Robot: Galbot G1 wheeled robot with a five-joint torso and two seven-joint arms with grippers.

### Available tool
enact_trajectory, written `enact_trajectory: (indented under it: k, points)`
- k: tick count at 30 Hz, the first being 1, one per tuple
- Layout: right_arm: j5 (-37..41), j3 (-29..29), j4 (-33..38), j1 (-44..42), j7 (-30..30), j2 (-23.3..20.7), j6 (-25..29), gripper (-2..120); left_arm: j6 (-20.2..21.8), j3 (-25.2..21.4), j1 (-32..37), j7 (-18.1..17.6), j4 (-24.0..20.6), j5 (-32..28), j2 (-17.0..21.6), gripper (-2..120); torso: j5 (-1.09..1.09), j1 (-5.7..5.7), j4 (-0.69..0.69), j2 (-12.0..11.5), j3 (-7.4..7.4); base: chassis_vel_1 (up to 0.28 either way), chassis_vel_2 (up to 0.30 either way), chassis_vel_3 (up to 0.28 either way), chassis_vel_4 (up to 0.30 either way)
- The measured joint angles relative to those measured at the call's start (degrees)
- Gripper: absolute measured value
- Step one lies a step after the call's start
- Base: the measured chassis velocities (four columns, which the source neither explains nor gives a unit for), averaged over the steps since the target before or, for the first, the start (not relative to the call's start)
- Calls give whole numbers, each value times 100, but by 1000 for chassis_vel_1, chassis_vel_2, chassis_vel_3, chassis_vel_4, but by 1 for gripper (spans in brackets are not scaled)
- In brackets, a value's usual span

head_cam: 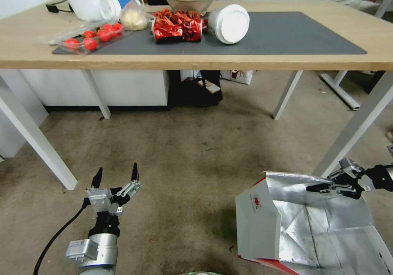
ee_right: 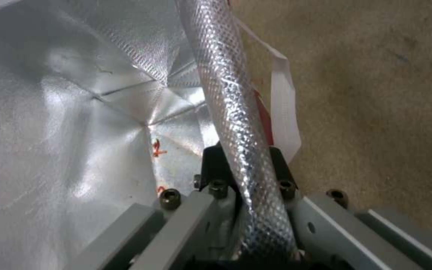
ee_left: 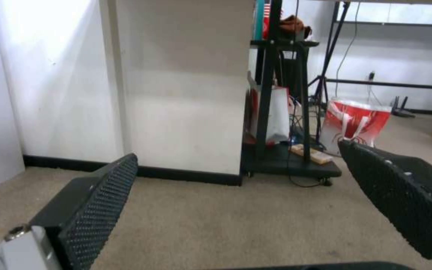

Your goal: Pick up the food delivery bag from the floor and place it on the table.

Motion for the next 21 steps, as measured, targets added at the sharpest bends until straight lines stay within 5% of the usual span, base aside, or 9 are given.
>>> enact_trajectory:
  k: [11,21]
  points:
    - [-232,-20,36,6,5,97,111,0,-59,45,-31,48,-12,-271,-49,100,0,0,0,26,6,0,0,0,0]
    - [-142,52,108,-132,8,188,103,0,-54,15,-18,167,-24,-401,6,100,0,3,1,203,186,0,0,0,0]
